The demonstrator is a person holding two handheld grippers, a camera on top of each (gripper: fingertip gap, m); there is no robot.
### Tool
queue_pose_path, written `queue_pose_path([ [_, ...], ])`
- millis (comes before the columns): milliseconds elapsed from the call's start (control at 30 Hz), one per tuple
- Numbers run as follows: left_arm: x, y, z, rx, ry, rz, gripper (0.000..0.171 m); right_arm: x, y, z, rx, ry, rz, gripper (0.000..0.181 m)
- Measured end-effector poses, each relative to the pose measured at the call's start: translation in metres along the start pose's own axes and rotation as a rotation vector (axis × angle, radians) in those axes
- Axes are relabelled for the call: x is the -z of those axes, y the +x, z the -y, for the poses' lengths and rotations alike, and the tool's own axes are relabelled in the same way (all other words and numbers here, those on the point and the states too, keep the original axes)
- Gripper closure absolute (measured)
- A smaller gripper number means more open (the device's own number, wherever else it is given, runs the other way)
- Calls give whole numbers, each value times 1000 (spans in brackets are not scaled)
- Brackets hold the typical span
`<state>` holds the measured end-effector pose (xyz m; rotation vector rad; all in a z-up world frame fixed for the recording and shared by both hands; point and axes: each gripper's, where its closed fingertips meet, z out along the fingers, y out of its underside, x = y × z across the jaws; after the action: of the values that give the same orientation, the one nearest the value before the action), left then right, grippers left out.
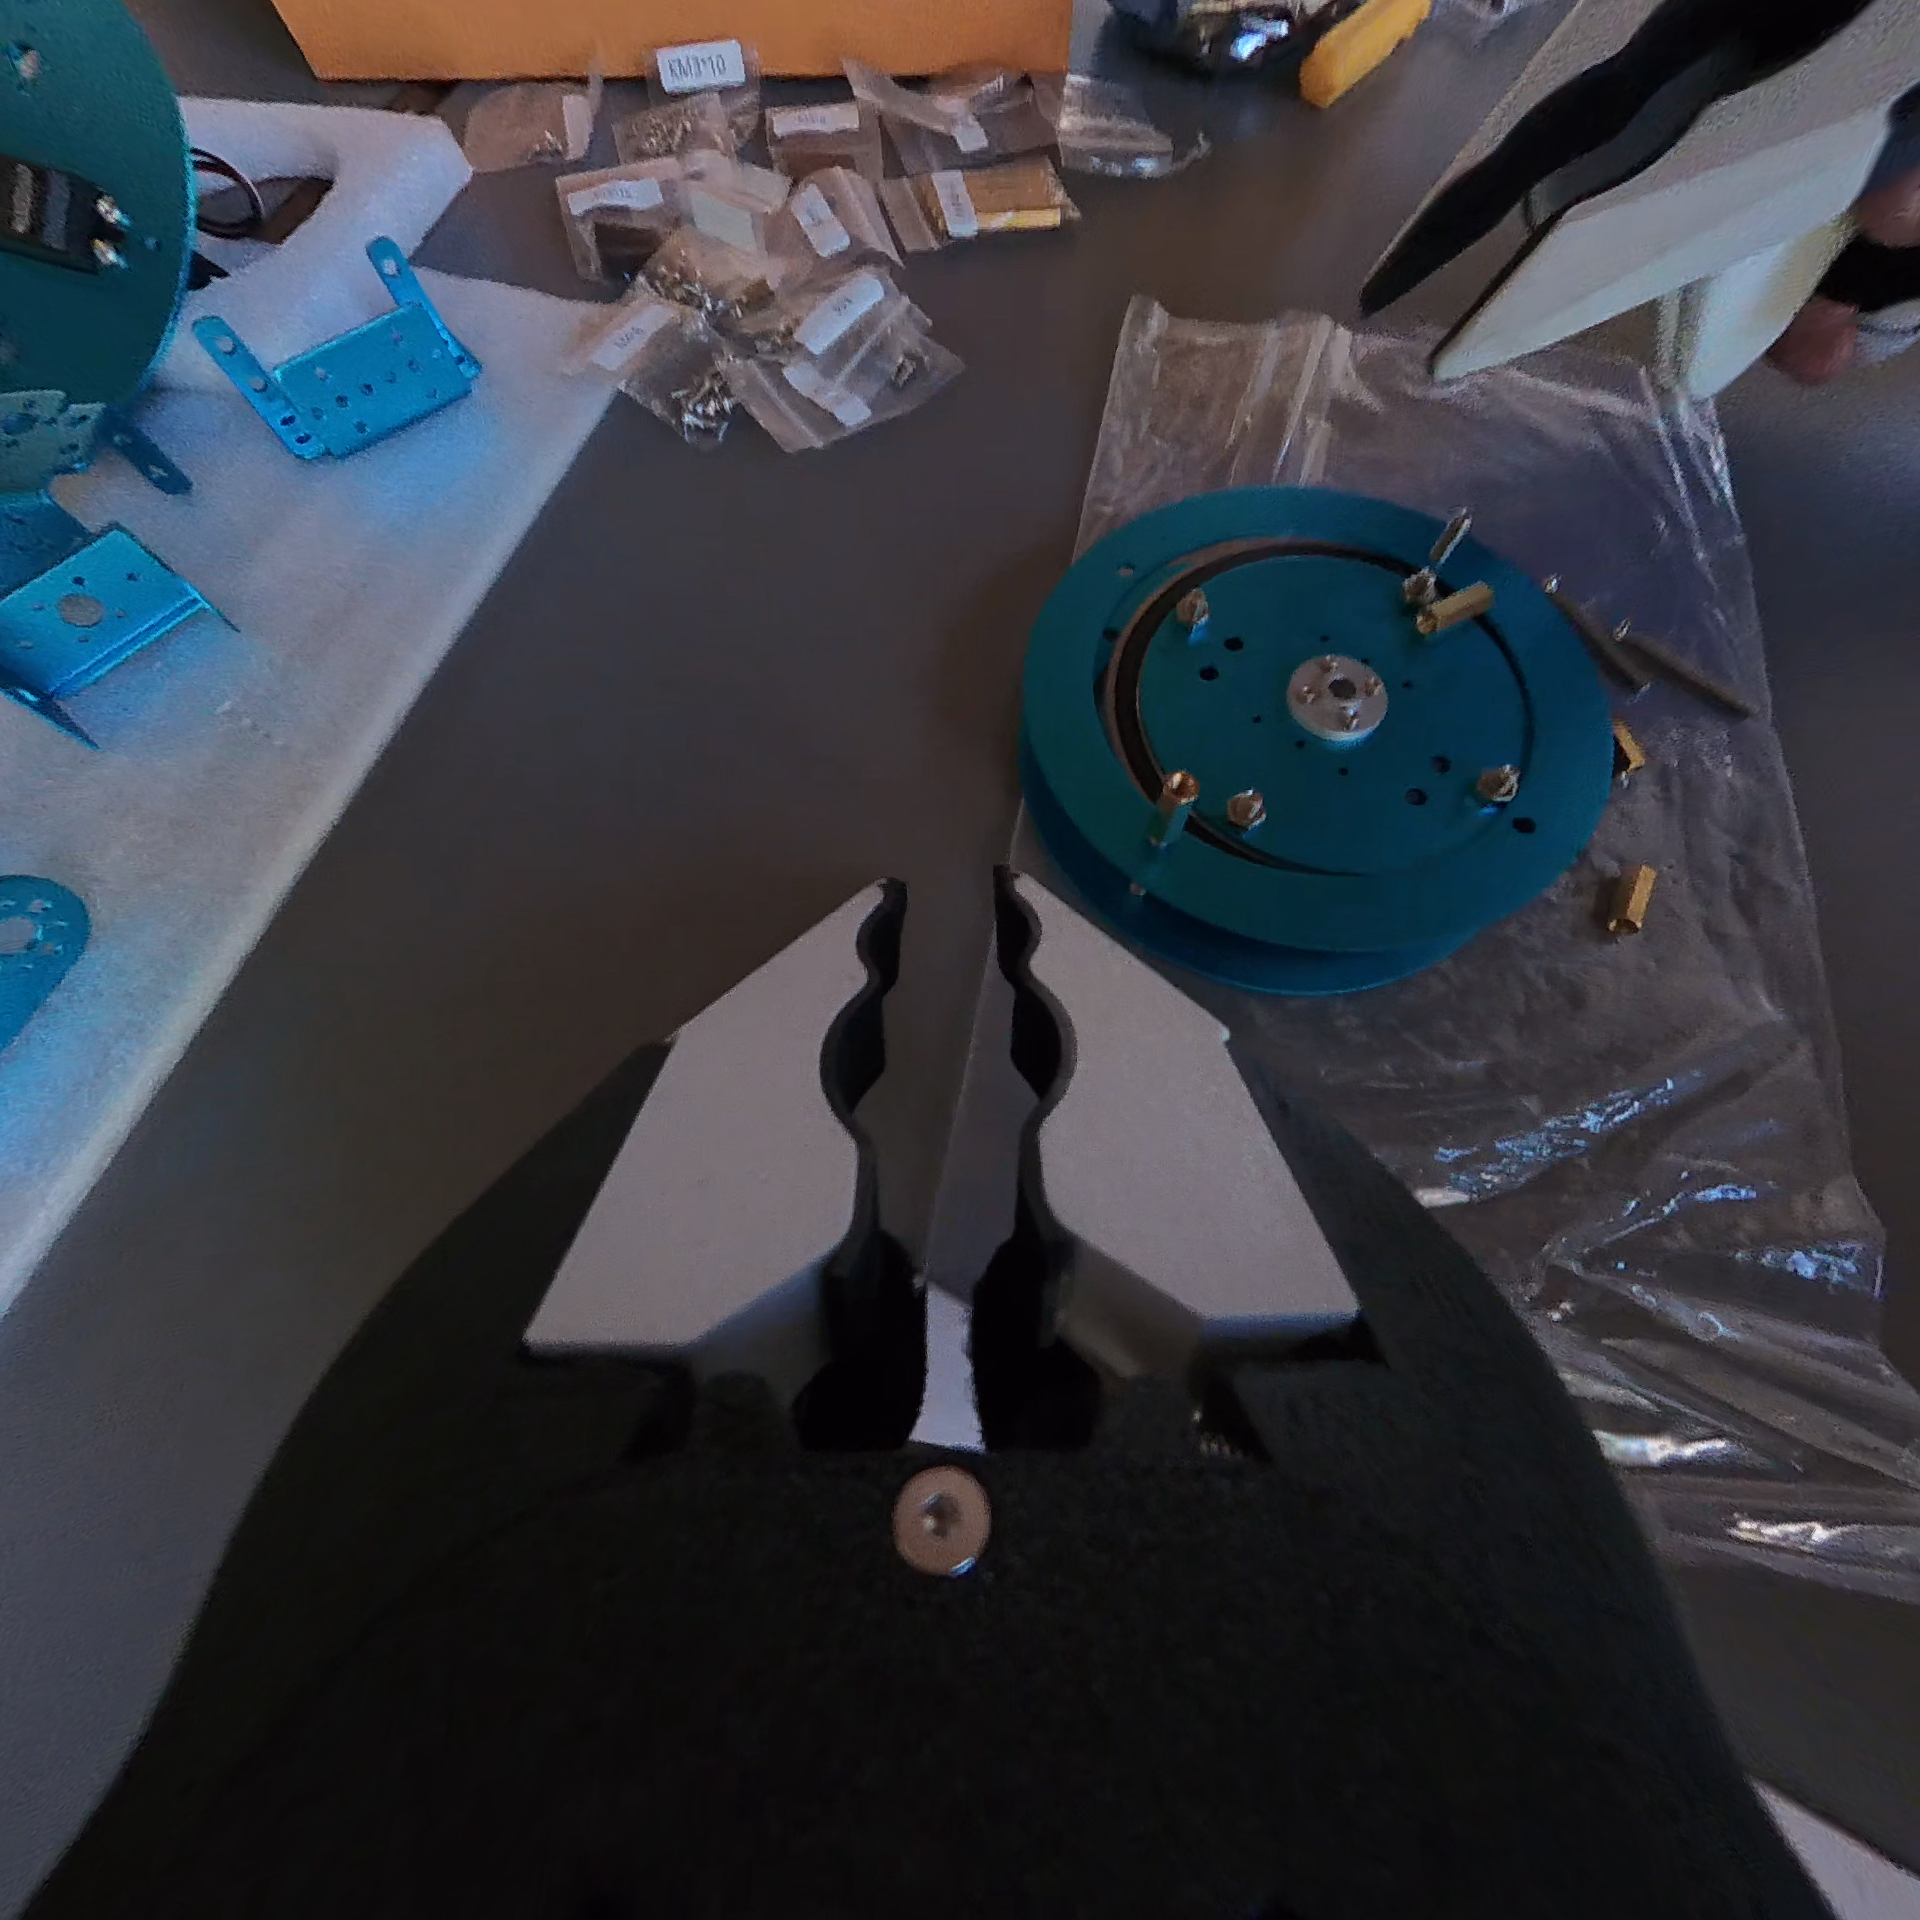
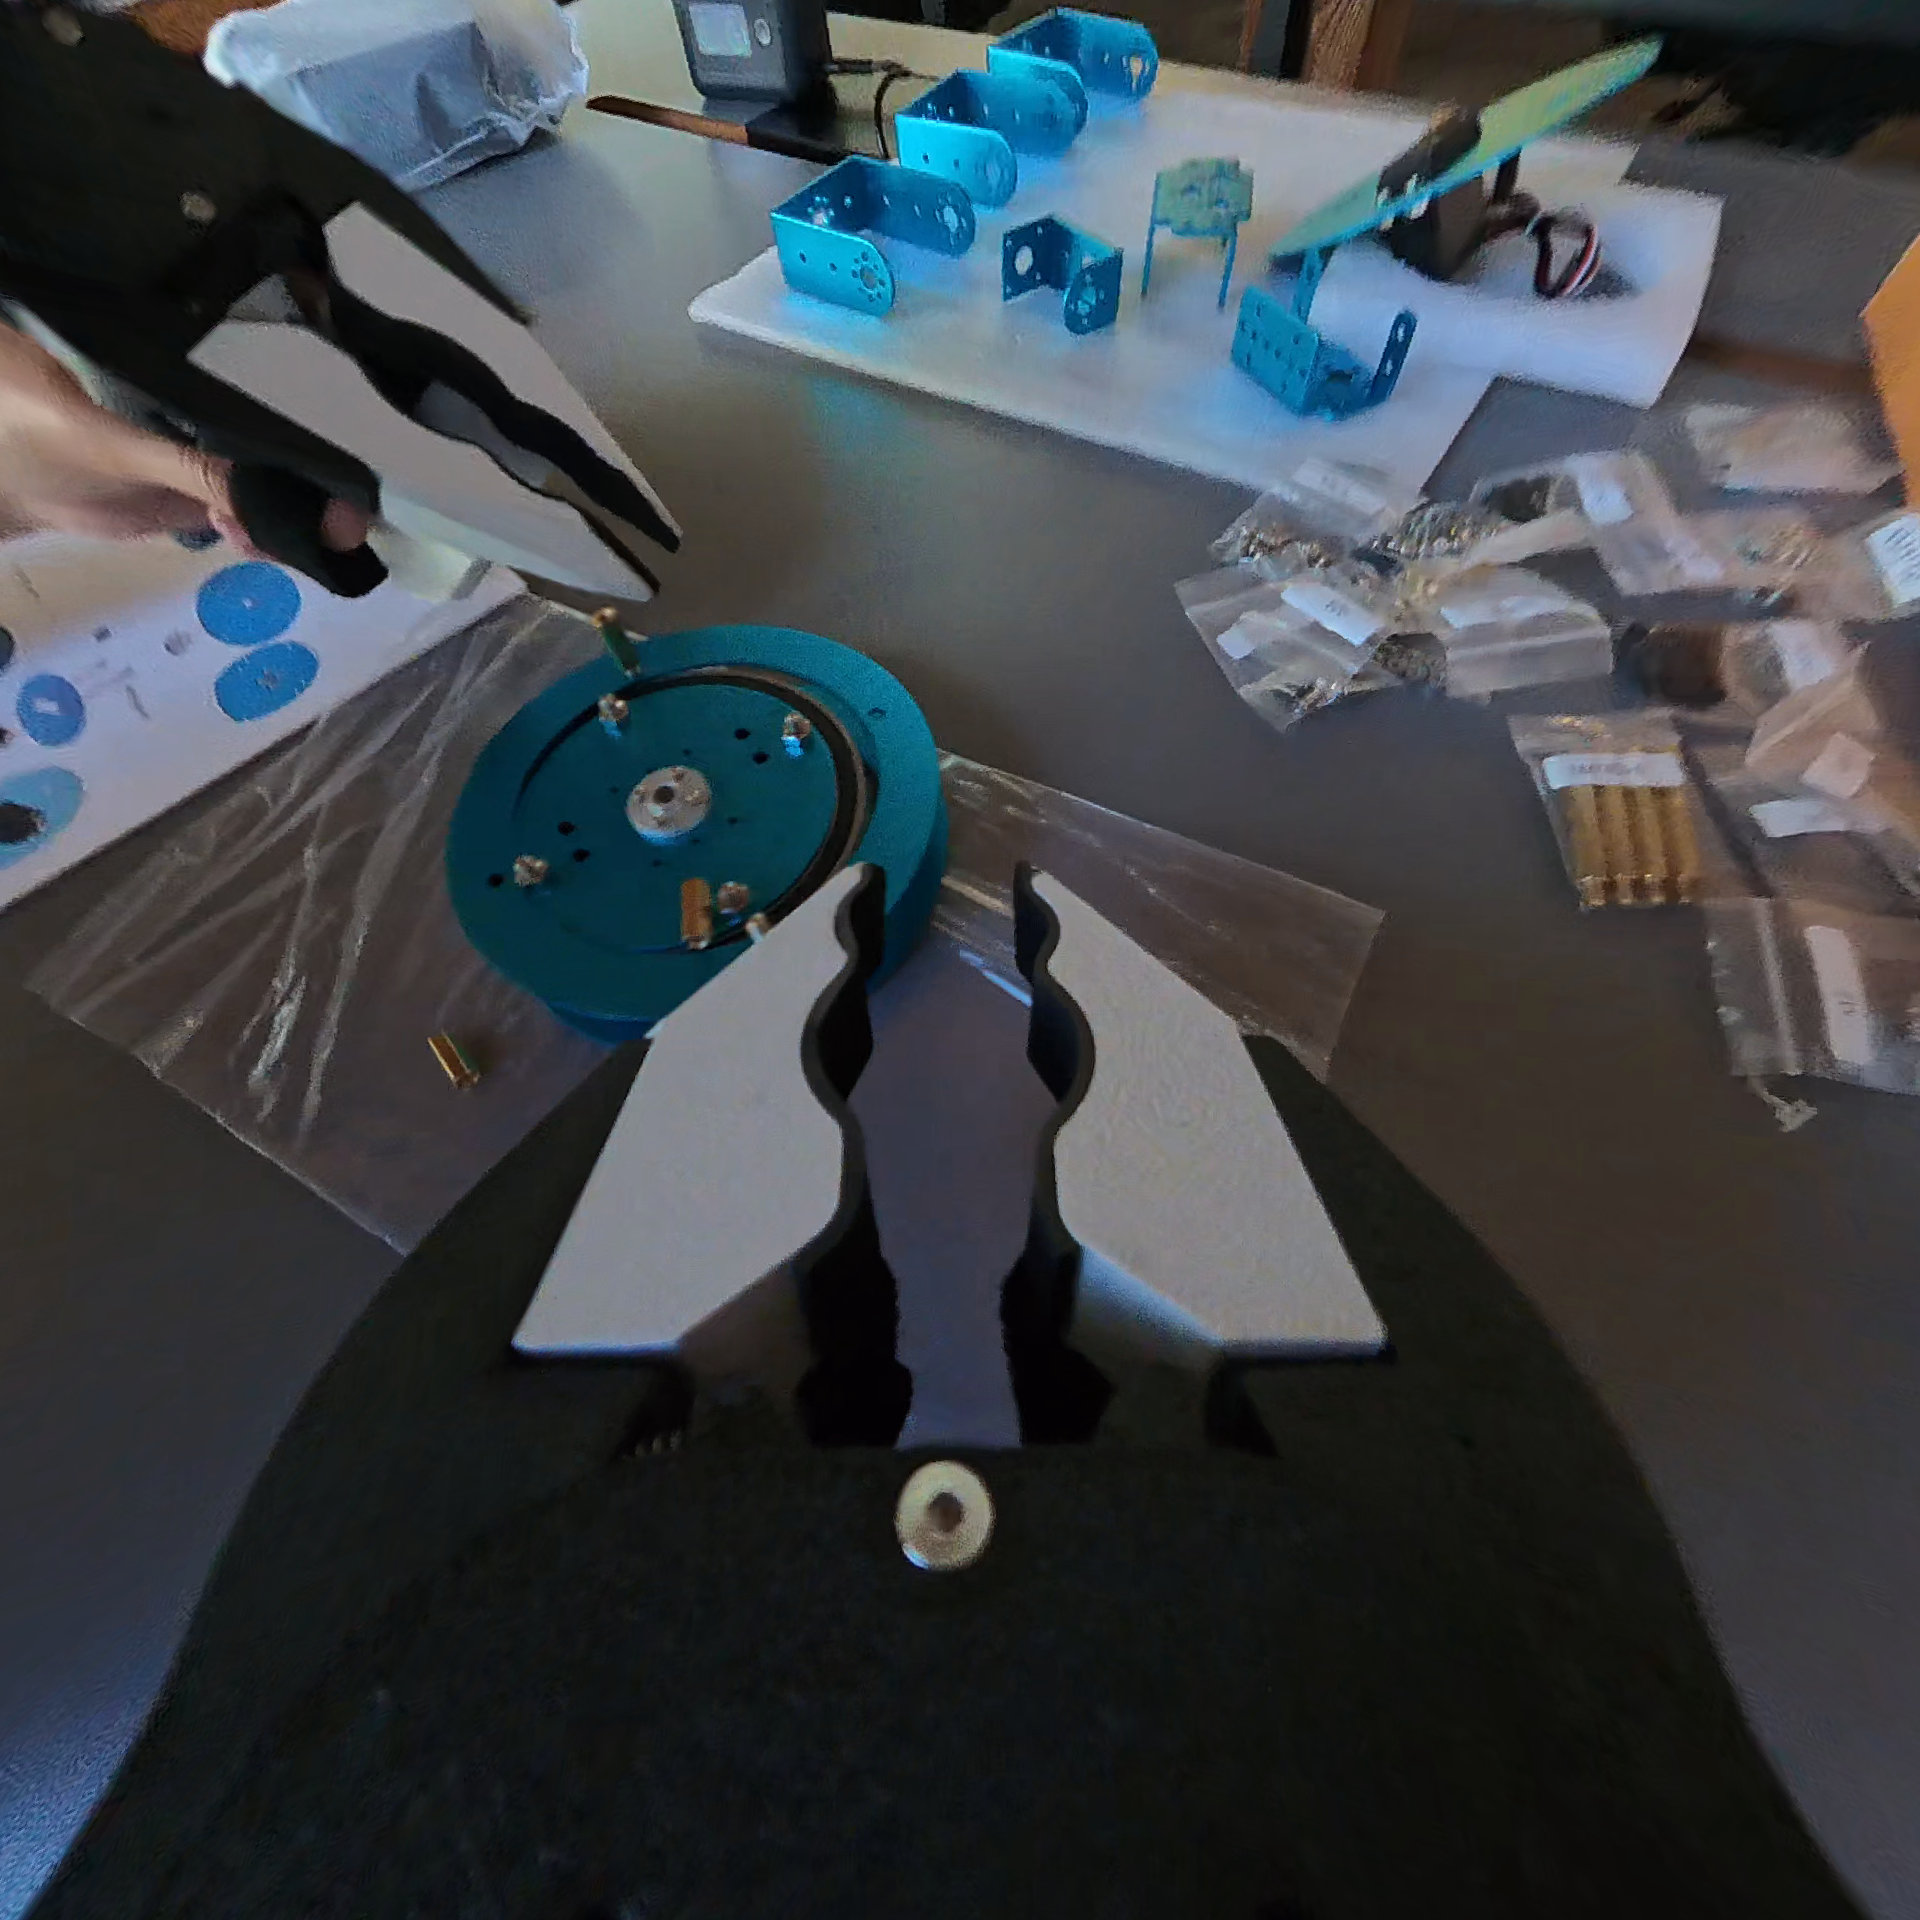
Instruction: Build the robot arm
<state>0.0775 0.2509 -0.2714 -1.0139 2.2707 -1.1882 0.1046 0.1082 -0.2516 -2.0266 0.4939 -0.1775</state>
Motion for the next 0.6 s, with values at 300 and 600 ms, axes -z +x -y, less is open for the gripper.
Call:
queue_pose_path([
  [300,1,38,27,-9,160,-211,147,-9,5,6,-259,76,292,153],
  [600,-8,43,16,-95,69,-153,161,-7,4,-5,-254,22,290,155],
])
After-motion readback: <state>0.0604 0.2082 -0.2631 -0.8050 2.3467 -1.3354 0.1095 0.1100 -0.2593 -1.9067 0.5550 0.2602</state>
